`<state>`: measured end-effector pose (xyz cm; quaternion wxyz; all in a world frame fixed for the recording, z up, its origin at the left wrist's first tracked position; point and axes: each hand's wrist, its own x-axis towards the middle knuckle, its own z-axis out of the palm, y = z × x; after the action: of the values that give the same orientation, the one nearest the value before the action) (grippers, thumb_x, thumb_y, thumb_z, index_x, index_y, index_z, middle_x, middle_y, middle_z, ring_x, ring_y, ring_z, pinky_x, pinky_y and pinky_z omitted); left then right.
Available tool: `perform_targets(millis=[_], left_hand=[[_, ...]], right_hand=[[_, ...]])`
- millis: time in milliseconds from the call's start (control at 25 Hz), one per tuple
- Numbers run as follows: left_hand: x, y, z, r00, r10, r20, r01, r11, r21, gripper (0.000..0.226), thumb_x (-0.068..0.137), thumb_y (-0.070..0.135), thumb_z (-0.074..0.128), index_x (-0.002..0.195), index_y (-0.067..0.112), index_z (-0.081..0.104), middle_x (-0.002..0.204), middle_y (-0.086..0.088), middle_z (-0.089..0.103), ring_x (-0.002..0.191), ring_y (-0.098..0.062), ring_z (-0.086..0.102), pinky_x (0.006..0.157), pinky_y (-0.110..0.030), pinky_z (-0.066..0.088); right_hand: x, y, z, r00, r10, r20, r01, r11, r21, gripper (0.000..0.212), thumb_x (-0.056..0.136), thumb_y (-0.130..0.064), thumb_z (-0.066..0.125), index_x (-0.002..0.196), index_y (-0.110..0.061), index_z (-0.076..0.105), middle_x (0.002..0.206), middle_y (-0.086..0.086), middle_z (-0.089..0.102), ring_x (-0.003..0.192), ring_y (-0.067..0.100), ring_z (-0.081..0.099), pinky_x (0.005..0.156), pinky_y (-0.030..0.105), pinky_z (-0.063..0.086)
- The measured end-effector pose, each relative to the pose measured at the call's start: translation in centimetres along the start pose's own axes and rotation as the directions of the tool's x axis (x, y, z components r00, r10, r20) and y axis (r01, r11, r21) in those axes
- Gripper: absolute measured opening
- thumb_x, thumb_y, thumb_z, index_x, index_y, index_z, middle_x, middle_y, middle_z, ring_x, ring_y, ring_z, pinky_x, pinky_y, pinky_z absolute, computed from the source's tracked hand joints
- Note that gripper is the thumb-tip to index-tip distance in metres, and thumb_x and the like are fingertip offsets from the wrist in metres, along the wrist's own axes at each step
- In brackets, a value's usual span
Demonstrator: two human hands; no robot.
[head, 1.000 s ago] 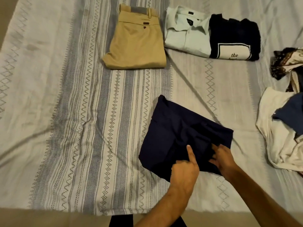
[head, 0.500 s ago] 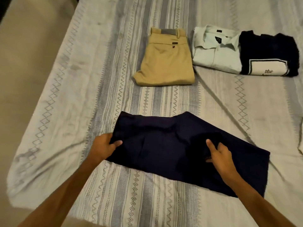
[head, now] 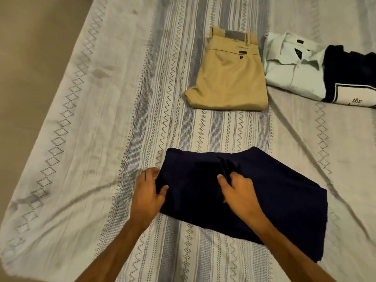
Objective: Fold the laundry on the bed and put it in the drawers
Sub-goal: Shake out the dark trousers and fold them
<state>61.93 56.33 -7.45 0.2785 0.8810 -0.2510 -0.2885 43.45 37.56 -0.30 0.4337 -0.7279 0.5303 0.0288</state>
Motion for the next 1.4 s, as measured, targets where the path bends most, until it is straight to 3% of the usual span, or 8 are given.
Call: perform_targets(millis=[80,280,440,680,840,1080,1240,1400], left_hand=[[-0.9,1.5,0.5,0.992,0.104,-0.074,-0.108,0.993,-0.052,0.03,0.1,0.033,0.066,0.125,0.024,0.054,0.122,0.01,0.056,0.105,-0.005,0.059,0.085,-0.028,0.054],[0.0,3.8,2.7,0.832,-0.171,0.528,0.404,0.839,-0.365,0.068,0.085,0.09,0.041,0.113,0.036,0.072,0.102,0.012,0.077,0.096,-0.005,0.073,0.101,-0.041,0.055],[-0.3,5.9,4.2,0.818,-0.128,0.561,0.353,0.881,-0.314,0.062,0.081,0.09,0.05,0.103,0.037,0.074,0.105,0.013,0.076,0.102,-0.006,0.072,0.103,-0.042,0.054],[-4.6,13.0,7.0,0.744,-0.046,0.667,0.496,0.706,-0.505,0.06,0.089,0.084,0.048,0.136,0.048,0.059,0.138,0.024,0.061,0.127,0.003,0.055,0.116,-0.029,0.038],[-6.1,15.4,10.9,0.961,-0.162,0.223,0.227,0.924,-0.307,0.045,0.092,0.045,0.075,0.125,0.02,0.058,0.098,0.005,0.068,0.085,-0.009,0.066,0.096,-0.039,0.057],[-6.1,14.3,11.0,0.932,-0.107,-0.346,0.18,0.966,0.185,0.049,0.086,0.01,0.076,0.129,0.009,0.051,0.124,-0.021,0.061,0.115,-0.048,0.054,0.093,-0.062,0.047],[-10.0,20.8,19.9,0.963,0.251,-0.095,-0.201,0.91,0.362,0.058,0.094,0.048,0.063,0.142,0.018,0.05,0.143,-0.014,0.052,0.127,-0.042,0.049,0.101,-0.058,0.046],[-14.8,28.9,36.2,0.828,0.48,0.29,-0.554,0.781,0.288,0.066,0.103,0.064,0.039,0.161,0.035,0.029,0.171,0.003,0.022,0.155,-0.028,0.024,0.122,-0.048,0.031]], right_hand=[[0.9,-1.1,3.5,0.999,-0.012,0.049,0.015,0.998,-0.064,0.038,0.1,-0.044,0.057,0.074,-0.016,0.052,0.066,0.003,0.066,0.055,0.021,0.067,0.055,0.045,0.059],[1.1,0.0,6.9,0.968,0.126,0.217,-0.144,0.987,0.068,0.015,0.093,-0.038,0.064,0.09,-0.027,0.053,0.081,0.002,0.07,0.071,0.021,0.072,0.071,0.05,0.061],[-1.1,1.5,4.4,0.994,0.098,0.056,-0.108,0.97,0.218,0.02,0.1,-0.02,0.061,0.082,-0.018,0.055,0.07,0.003,0.062,0.063,0.024,0.062,0.067,0.042,0.059],[-5.1,5.7,-7.6,0.911,0.264,-0.316,-0.11,0.895,0.432,0.017,0.107,-0.023,0.055,0.09,-0.022,0.059,0.088,-0.007,0.064,0.079,0.007,0.06,0.072,0.028,0.048],[-8.0,13.9,-20.9,0.796,0.386,-0.465,-0.179,0.886,0.429,0.021,0.109,-0.038,0.049,0.111,-0.021,0.061,0.104,0.0,0.065,0.09,0.02,0.059,0.072,0.037,0.046],[-12.1,31.9,-37.5,0.702,0.319,-0.636,-0.272,0.946,0.175,0.031,0.109,-0.048,0.045,0.11,-0.019,0.057,0.099,0.011,0.061,0.089,0.035,0.057,0.077,0.05,0.049],[-11.8,56.4,-46.6,0.675,0.41,-0.613,-0.378,0.906,0.19,0.04,0.1,-0.076,0.035,0.113,-0.043,0.053,0.099,0.002,0.066,0.091,0.038,0.068,0.065,0.039,0.051],[-10.9,57.1,-49.2,0.776,0.46,-0.432,-0.42,0.887,0.189,0.041,0.104,-0.058,0.049,0.097,-0.02,0.061,0.08,0.008,0.067,0.07,0.032,0.064,0.067,0.051,0.055]])
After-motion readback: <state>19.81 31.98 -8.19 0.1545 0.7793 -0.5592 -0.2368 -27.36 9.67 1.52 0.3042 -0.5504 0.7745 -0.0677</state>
